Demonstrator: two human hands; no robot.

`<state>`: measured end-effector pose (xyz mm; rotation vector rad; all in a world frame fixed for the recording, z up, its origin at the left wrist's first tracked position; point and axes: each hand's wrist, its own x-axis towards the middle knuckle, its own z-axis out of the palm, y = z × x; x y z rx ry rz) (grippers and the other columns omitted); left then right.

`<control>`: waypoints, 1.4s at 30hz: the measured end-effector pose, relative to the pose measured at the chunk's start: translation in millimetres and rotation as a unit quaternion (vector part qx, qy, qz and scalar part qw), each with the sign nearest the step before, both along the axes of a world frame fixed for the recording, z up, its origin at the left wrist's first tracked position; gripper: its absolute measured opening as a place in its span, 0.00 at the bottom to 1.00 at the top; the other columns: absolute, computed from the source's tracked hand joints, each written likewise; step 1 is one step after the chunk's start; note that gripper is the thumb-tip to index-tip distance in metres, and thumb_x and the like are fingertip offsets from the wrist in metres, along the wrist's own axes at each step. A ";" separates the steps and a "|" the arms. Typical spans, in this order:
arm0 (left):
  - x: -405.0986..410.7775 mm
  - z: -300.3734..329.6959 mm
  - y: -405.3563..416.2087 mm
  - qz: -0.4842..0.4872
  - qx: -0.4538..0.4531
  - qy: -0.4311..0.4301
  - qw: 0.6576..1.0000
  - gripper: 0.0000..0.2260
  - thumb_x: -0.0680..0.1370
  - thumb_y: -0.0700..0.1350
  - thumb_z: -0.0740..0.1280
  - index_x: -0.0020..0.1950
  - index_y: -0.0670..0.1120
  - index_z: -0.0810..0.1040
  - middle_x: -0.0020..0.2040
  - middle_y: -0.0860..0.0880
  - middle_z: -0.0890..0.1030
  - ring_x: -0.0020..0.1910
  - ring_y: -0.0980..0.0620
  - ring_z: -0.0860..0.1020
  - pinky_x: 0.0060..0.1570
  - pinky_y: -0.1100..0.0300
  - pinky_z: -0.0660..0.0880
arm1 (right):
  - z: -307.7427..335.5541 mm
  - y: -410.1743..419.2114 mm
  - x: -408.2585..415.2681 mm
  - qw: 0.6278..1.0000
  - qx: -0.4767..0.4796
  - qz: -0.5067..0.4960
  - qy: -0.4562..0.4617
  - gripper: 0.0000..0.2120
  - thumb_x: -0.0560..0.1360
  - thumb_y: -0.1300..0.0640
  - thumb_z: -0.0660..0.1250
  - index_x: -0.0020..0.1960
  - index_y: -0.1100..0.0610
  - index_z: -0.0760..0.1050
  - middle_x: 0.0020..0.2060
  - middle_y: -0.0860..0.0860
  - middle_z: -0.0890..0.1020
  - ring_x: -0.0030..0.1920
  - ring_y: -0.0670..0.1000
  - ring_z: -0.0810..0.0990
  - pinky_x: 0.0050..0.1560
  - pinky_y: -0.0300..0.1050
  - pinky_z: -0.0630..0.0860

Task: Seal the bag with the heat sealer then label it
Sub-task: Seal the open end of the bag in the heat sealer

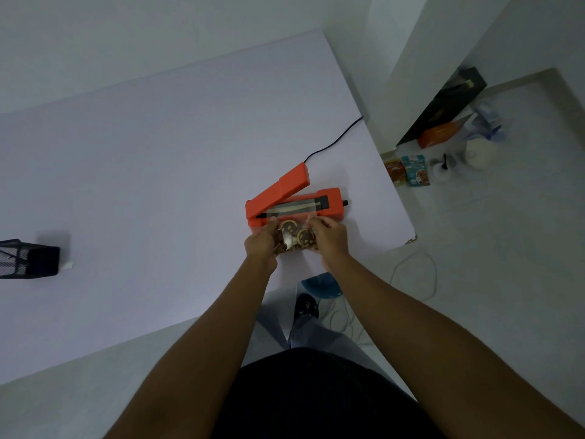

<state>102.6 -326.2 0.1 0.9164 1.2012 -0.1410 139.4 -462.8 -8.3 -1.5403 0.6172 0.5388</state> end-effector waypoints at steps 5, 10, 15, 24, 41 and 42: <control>4.7 -0.7 1.0 -0.006 0.017 0.011 1.000 0.14 0.76 0.45 0.73 0.58 0.40 0.78 0.49 0.44 0.85 0.48 0.43 0.85 0.54 0.44 0.81 | 7.3 -0.3 0.3 1.000 0.002 -0.003 0.006 0.03 0.77 0.55 0.70 0.45 0.52 0.80 0.45 0.52 0.84 0.44 0.50 0.83 0.38 0.42 0.81; 6.9 -2.5 2.0 -0.006 0.021 0.036 0.999 0.15 0.73 0.46 0.76 0.56 0.41 0.79 0.48 0.45 0.86 0.48 0.44 0.85 0.54 0.44 0.81 | 1.8 1.5 -0.2 1.000 0.004 -0.019 0.014 0.07 0.76 0.53 0.71 0.50 0.56 0.82 0.46 0.53 0.85 0.46 0.53 0.85 0.40 0.46 0.83; 5.5 -2.6 1.7 0.003 0.019 0.042 0.999 0.15 0.72 0.47 0.77 0.53 0.41 0.79 0.47 0.45 0.86 0.47 0.44 0.85 0.53 0.45 0.82 | -1.4 1.7 -0.6 1.000 0.006 -0.019 0.017 0.08 0.76 0.53 0.71 0.50 0.57 0.82 0.45 0.53 0.85 0.47 0.54 0.85 0.45 0.49 0.84; 3.6 1.5 -0.4 0.007 0.003 0.022 1.000 0.16 0.73 0.47 0.75 0.57 0.40 0.80 0.50 0.44 0.86 0.47 0.43 0.86 0.52 0.44 0.82 | -1.1 2.1 1.3 0.999 0.021 -0.031 0.015 0.09 0.75 0.54 0.73 0.51 0.59 0.82 0.47 0.55 0.86 0.47 0.55 0.86 0.42 0.49 0.84; -0.3 5.6 3.8 -0.011 -0.020 -0.011 1.000 0.12 0.79 0.47 0.69 0.57 0.41 0.79 0.53 0.42 0.85 0.48 0.43 0.85 0.53 0.44 0.81 | 1.0 4.1 0.2 0.997 0.046 -0.054 0.022 0.09 0.75 0.54 0.74 0.49 0.60 0.83 0.46 0.56 0.87 0.45 0.56 0.87 0.37 0.46 0.83; -1.0 5.6 4.2 -0.010 -0.023 -0.015 1.000 0.13 0.79 0.47 0.68 0.59 0.40 0.78 0.54 0.42 0.85 0.50 0.42 0.84 0.54 0.44 0.81 | 2.1 3.6 0.1 0.997 0.052 -0.055 0.021 0.08 0.75 0.55 0.74 0.49 0.60 0.83 0.46 0.56 0.87 0.45 0.56 0.87 0.38 0.46 0.83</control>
